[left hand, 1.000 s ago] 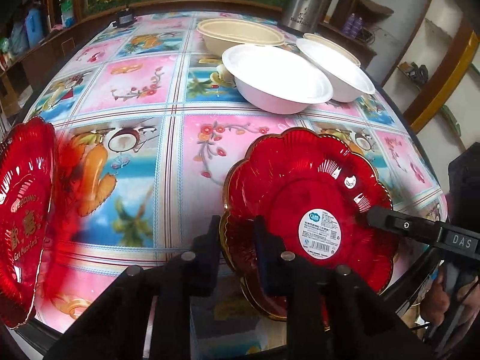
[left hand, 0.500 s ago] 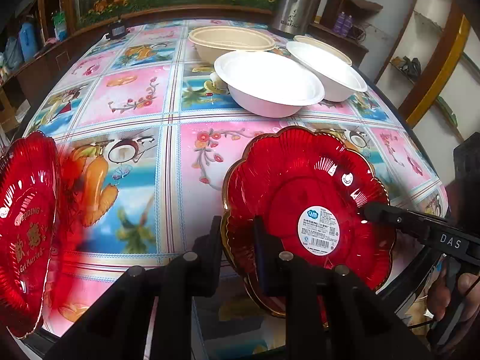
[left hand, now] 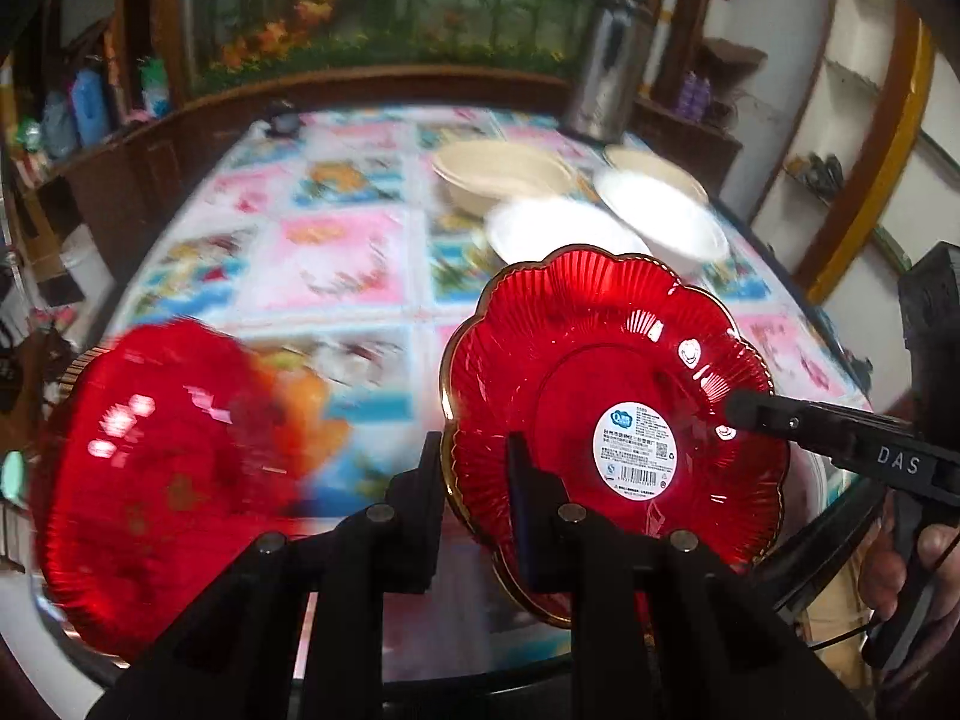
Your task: Organize plates and bowls
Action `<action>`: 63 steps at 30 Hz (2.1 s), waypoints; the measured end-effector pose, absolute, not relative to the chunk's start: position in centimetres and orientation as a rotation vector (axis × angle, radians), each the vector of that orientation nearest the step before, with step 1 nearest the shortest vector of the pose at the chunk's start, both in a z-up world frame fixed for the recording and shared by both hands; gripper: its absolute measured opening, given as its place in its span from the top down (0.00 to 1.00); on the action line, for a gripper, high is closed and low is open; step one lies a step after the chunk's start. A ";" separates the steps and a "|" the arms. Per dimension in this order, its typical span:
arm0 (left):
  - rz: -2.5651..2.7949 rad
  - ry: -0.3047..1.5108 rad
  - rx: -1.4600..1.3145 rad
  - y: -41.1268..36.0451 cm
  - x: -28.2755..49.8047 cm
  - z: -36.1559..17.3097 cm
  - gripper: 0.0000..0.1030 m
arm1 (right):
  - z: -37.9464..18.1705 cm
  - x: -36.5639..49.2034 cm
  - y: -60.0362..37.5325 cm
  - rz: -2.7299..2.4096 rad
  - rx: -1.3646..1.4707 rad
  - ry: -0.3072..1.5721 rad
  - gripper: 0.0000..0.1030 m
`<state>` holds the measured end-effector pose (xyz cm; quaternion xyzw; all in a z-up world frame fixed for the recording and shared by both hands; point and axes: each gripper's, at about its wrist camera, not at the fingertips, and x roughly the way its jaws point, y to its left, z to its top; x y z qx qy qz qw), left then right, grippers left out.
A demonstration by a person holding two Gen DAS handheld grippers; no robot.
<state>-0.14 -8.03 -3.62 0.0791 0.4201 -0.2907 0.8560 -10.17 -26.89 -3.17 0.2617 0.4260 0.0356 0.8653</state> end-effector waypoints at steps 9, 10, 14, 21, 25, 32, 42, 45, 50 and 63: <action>-0.399 0.835 0.095 1.6 3.4 -1.0 0.82 | -0.1 -1.5 -17.9 0.263 0.417 0.874 0.93; -0.377 0.837 0.090 2.5 3.7 -1.1 0.82 | 0.0 -0.4 -16.6 0.285 0.405 0.879 0.93; -0.302 0.854 0.069 5.8 5.4 -1.6 0.81 | -0.6 2.8 -12.4 0.347 0.368 0.909 0.92; -0.207 0.949 0.030 9.3 8.1 -5.2 0.80 | -3.7 7.5 -6.7 0.388 0.304 1.023 0.91; -0.206 0.988 0.027 9.6 8.8 -6.6 0.80 | -5.2 8.4 -5.5 0.371 0.259 1.061 0.89; -0.188 1.014 0.078 9.5 8.6 -7.4 0.77 | -6.4 8.9 -4.5 0.341 0.161 1.126 0.84; -0.026 0.872 0.233 9.1 7.5 -4.7 0.59 | -5.1 8.8 -2.1 0.318 -0.112 1.177 0.83; 0.007 0.779 0.249 8.8 6.4 -2.8 0.30 | -2.6 7.9 -3.8 0.315 -0.096 1.093 0.82; -0.020 0.687 0.259 6.9 4.5 -1.0 0.27 | 0.4 6.0 -8.6 0.372 0.112 0.958 0.80; -0.245 0.596 0.331 -6.4 1.2 -0.2 0.23 | -0.5 -1.5 -21.5 0.273 0.412 0.829 0.80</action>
